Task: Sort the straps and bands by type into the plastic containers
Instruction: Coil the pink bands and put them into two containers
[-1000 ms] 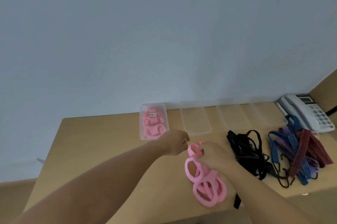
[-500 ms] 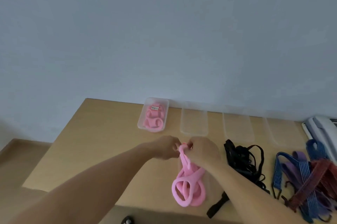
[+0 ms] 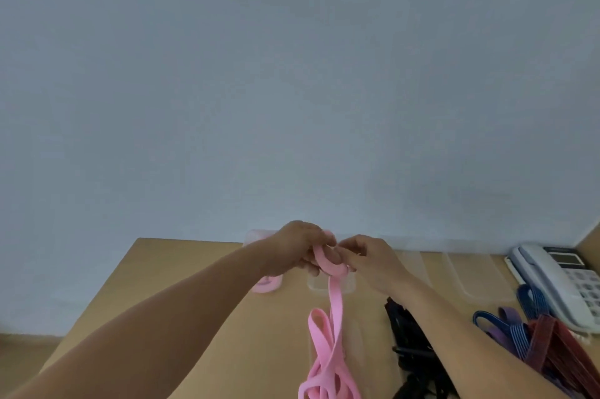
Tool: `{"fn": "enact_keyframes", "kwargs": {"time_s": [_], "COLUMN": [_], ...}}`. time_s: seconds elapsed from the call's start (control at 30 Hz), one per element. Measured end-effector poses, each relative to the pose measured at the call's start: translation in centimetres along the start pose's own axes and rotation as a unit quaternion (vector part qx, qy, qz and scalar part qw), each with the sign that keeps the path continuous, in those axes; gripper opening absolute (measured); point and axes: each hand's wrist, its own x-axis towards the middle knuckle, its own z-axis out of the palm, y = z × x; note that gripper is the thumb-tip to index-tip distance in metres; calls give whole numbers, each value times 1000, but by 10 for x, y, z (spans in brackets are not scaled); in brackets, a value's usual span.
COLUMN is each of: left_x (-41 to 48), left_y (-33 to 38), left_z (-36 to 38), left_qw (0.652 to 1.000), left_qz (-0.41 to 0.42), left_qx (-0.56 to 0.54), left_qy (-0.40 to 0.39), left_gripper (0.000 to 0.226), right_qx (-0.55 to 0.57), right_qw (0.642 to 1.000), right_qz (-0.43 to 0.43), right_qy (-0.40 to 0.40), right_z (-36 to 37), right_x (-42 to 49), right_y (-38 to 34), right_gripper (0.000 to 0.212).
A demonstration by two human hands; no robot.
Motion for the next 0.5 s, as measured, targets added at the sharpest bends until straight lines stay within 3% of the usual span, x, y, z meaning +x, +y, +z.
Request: {"fn": "enact_keyframes", "kwargs": {"time_s": [0.13, 0.33, 0.5], "left_x": [4, 6, 2], "left_y": [14, 19, 23], "left_z": [2, 2, -13], "left_qw": [996, 980, 995], "left_qz": [-50, -77, -70], "left_qx": [-72, -185, -22], "left_qy": [16, 3, 62], "left_gripper": [18, 21, 23], "right_qx": [40, -58, -41], "right_qw": [994, 992, 990], "right_qz": [-60, -113, -125], "right_qy": [86, 18, 50], "right_z": [-10, -13, -13], "right_x": [-7, -16, -11], "right_y": [-10, -25, -34], "right_gripper": [10, 28, 9]}}
